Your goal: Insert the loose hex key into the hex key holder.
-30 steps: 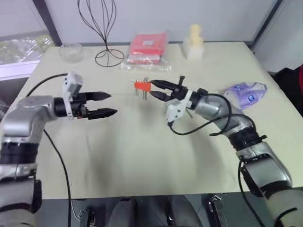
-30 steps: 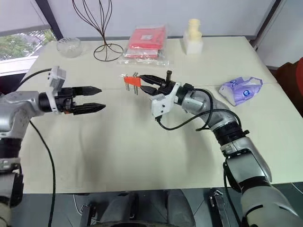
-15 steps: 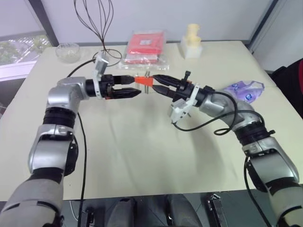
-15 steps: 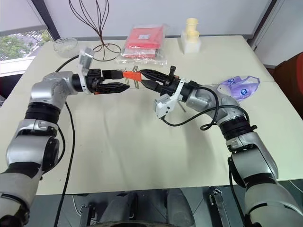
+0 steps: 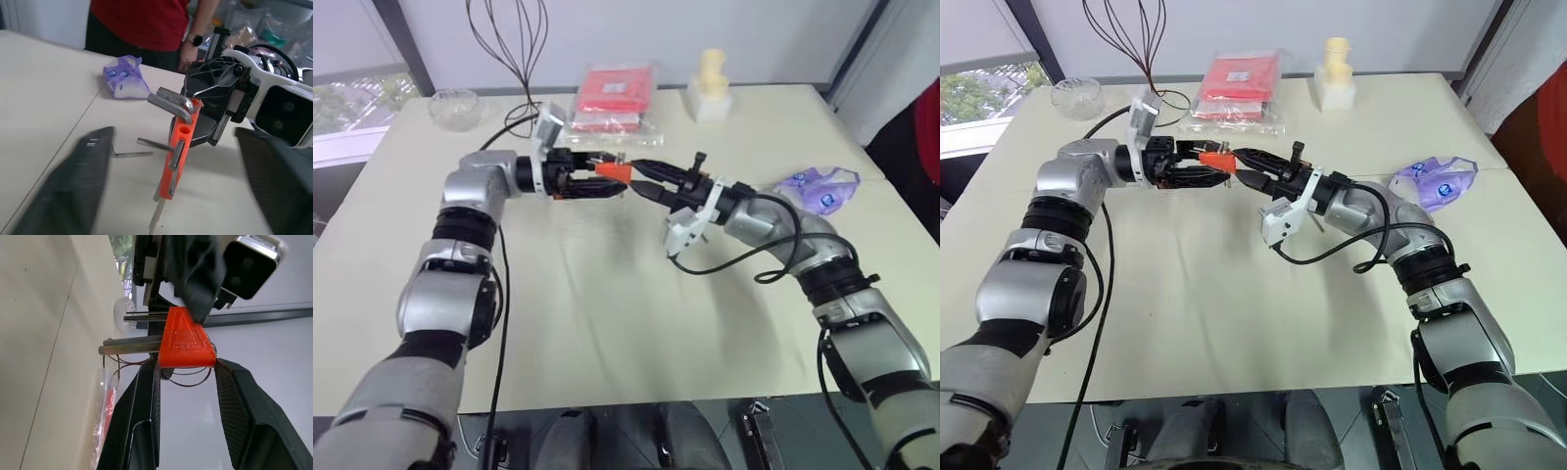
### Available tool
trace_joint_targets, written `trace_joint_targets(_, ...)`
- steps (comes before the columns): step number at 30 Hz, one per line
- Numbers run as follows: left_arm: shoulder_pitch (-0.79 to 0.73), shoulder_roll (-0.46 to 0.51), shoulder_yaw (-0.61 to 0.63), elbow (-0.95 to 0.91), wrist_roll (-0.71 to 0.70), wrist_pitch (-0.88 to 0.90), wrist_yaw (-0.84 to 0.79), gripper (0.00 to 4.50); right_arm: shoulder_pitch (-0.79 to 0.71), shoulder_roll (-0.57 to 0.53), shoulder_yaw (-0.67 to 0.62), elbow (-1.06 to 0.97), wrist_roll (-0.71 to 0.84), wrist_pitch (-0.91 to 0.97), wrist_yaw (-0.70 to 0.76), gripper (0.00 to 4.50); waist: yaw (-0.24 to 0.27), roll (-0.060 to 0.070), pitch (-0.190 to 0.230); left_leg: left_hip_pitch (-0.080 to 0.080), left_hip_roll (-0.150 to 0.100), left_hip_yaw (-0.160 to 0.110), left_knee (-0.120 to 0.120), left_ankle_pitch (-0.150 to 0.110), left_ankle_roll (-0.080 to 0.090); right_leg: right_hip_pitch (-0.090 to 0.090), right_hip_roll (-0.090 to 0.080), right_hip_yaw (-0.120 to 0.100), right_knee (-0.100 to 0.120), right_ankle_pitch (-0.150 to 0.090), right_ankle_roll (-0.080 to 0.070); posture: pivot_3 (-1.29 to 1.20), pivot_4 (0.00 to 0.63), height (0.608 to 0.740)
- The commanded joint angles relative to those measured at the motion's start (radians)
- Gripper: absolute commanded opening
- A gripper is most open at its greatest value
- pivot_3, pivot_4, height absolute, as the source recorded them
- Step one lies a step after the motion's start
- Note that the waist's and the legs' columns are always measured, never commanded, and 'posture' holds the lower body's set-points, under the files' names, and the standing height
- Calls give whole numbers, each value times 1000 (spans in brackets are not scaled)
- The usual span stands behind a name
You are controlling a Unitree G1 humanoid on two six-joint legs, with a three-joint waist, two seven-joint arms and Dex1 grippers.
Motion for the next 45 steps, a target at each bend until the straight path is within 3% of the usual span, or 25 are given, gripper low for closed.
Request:
trace_joint_targets(1, -39, -6, 29, 0, 1, -23, -7, 2102, -4, 3, -19, -45, 22, 2, -1, 1019, 1, 0, 0, 0, 0, 0, 0, 0, 0, 0, 0, 0, 0, 0, 0, 0, 150, 740)
trace_joint_targets(5, -40, -13, 32, 6, 10, -29, -7, 75, 7, 3, -17, -49, 24, 5, 5, 1019, 1, 0, 0, 0, 0, 0, 0, 0, 0, 0, 0, 0, 0, 0, 0, 0, 150, 740)
trace_joint_targets(13, -35, -20, 47, 20, 22, -57, 28, 20, 23, 6, -10, -59, 39, 11, 24, 1019, 1, 0, 0, 0, 0, 0, 1, 0, 0, 0, 0, 0, 0, 0, 0, 0, 150, 740)
trace_joint_targets(14, -33, -22, 48, 20, 23, -61, 34, 0, 27, 8, -10, -57, 50, 14, 32, 1819, 1, 0, 0, 0, 0, 0, 1, 0, 0, 0, 0, 0, 0, 0, 0, 0, 150, 740)
trace_joint_targets(16, -23, -23, 51, 9, 20, -60, 38, 0, 37, 8, -13, -54, 61, 27, 43, 2385, 1, 0, 0, 0, 0, 0, 1, 0, 0, 0, 0, 0, 1, 0, 0, 0, 150, 740)
trace_joint_targets(20, 0, -19, 60, -21, 16, -50, 40, 0, 56, -1, -30, -51, 81, 30, 48, 4415, 0, 0, 0, 0, 0, 0, 1, 0, 0, 0, 0, 0, 1, 0, 0, 0, 150, 740)
trace_joint_targets(23, 49, -13, 76, -103, 0, -37, 61, 0, 88, -22, -55, -39, 115, 69, 68, 4415, 1, 0, 0, 0, 0, 0, 2, 0, 0, 0, 0, 0, 1, 0, 0, 0, 150, 740)
trace_joint_targets(26, 124, -14, 83, -232, 15, -104, 140, 0, 132, 7, -122, -36, 284, 297, 201, 4415, 1, 0, 0, 0, 0, 0, 2, 0, 0, 1, 0, 0, 1, 0, 0, 0, 150, 740)
trace_joint_targets(30, 244, -26, 90, -413, 10, -124, 258, 0, 185, 112, -244, -169, 555, 843, 376, 4415, 1, 0, 0, 0, 3, -1, 3, 0, 0, 2, -1, 0, 2, 0, 0, 0, 150, 740)
trace_joint_targets(32, 312, -34, 100, -513, -19, -75, 312, 0, 175, 199, -346, -272, 685, 1194, 338, 4415, 1, 0, -1, 0, 4, -3, 3, 0, 0, 2, -1, 0, 2, 0, 0, 0, 150, 740)
trace_joint_targets(34, 383, -36, 106, -617, -48, -18, 351, 0, 167, 228, -367, -359, 722, 1426, 336, 4415, 4, 1, -1, 0, 5, -3, 3, 0, 0, 1, -2, 0, 2, 0, 0, 0, 150, 740)
trace_joint_targets(39, 498, -25, 107, -794, -93, 74, 432, 0, 175, 248, -355, -451, 755, 1689, 321, 4415, 10, 1, -1, 0, 3, -4, 3, 0, 0, 1, -3, 0, 2, 0, 0, 0, 150, 740)
trace_joint_targets(45, 609, -15, 88, -936, -108, 137, 500, 0, 183, 241, -354, -399, 745, 1741, 268, 4415, 10, 1, -1, 0, 2, -3, 3, 0, 0, 1, -3, 1, 3, 0, 0, 0, 150, 740)
